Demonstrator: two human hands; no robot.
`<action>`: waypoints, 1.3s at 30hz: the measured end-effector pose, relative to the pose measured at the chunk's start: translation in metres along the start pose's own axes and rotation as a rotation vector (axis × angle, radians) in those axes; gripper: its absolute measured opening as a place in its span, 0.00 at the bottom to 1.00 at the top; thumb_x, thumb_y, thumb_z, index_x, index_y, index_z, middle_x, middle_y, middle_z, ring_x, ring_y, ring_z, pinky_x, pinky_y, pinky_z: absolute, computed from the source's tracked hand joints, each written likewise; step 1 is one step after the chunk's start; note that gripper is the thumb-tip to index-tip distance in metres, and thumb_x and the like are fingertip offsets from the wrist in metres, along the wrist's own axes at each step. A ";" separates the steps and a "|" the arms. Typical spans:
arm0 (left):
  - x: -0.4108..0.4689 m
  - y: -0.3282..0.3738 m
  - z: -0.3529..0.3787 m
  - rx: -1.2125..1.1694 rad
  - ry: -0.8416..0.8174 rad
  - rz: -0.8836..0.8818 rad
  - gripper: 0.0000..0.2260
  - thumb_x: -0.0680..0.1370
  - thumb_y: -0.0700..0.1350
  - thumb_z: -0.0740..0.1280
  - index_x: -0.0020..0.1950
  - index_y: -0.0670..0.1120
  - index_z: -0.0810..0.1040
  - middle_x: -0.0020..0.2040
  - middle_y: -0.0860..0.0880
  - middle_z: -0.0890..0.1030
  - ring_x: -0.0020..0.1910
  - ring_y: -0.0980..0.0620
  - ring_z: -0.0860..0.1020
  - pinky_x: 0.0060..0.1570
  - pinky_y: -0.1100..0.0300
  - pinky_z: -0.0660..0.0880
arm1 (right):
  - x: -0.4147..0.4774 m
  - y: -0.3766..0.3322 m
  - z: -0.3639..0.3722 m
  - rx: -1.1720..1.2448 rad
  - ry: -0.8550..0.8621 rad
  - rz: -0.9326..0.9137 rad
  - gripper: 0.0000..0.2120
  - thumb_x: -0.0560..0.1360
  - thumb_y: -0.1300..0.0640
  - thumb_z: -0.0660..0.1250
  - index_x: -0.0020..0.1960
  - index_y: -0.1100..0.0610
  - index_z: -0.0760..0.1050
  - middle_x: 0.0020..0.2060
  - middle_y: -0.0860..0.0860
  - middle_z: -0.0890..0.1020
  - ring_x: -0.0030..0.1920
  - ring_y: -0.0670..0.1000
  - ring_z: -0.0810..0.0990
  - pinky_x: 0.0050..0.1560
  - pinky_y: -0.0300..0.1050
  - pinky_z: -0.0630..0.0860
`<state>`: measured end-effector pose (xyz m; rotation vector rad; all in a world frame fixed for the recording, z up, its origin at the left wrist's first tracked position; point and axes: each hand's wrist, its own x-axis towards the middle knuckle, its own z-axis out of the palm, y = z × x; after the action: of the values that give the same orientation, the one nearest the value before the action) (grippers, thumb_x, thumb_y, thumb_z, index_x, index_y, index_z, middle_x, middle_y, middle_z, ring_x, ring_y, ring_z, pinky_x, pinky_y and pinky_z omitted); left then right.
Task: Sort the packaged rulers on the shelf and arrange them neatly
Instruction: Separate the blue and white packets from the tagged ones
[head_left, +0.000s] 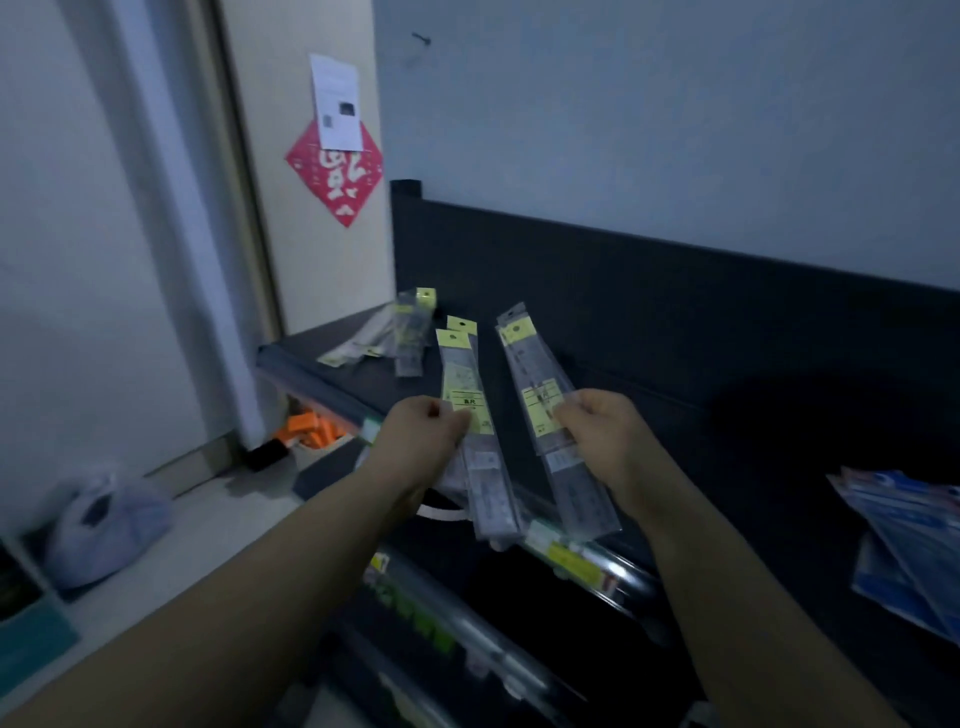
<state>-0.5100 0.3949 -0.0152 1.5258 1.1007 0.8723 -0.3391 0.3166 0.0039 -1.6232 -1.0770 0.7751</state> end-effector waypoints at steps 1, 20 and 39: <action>0.003 -0.003 -0.012 0.005 0.017 -0.006 0.08 0.79 0.44 0.65 0.41 0.43 0.72 0.34 0.42 0.70 0.31 0.49 0.68 0.33 0.58 0.67 | 0.007 -0.002 0.011 -0.006 -0.014 0.007 0.11 0.78 0.58 0.60 0.45 0.64 0.77 0.36 0.57 0.76 0.37 0.53 0.74 0.39 0.47 0.71; 0.187 -0.032 -0.104 0.264 0.202 -0.033 0.10 0.77 0.45 0.66 0.37 0.43 0.72 0.33 0.42 0.70 0.30 0.50 0.68 0.32 0.60 0.64 | 0.212 -0.009 0.131 -0.159 -0.063 -0.004 0.07 0.77 0.61 0.58 0.40 0.56 0.68 0.36 0.54 0.70 0.36 0.51 0.71 0.37 0.42 0.67; 0.326 -0.048 -0.120 0.685 0.033 0.199 0.09 0.76 0.47 0.67 0.45 0.42 0.72 0.39 0.50 0.75 0.42 0.50 0.76 0.36 0.57 0.70 | 0.294 0.001 0.186 -0.475 0.135 0.098 0.09 0.75 0.56 0.63 0.49 0.61 0.75 0.47 0.58 0.80 0.45 0.56 0.79 0.46 0.51 0.77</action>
<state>-0.5269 0.7444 -0.0372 2.2181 1.3698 0.6796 -0.3841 0.6580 -0.0478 -2.1085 -1.1475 0.4815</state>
